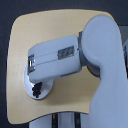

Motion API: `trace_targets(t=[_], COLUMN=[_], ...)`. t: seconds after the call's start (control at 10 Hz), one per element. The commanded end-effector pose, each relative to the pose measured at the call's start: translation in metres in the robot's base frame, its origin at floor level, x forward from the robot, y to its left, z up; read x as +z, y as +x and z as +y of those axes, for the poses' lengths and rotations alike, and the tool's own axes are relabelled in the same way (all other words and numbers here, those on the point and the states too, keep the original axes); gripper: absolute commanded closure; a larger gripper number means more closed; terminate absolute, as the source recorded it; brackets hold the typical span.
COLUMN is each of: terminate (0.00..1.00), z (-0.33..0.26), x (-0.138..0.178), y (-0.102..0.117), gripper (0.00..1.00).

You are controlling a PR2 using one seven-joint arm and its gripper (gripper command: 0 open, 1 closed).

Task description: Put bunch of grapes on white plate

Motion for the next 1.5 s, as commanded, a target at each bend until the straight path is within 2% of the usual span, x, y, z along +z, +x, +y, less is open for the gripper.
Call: trace_targets(t=[0.0,0.3,0.4,0.9,1.4], terminate=[0.00,0.00,0.00,0.00,0.00], z=[0.007,0.005,0.005,0.008,0.012], x=[0.000,-0.001,0.000,0.010,0.048], y=[-0.007,-0.008,-0.007,-0.004,0.012], gripper=[1.00,1.00,0.00,0.00,0.00])
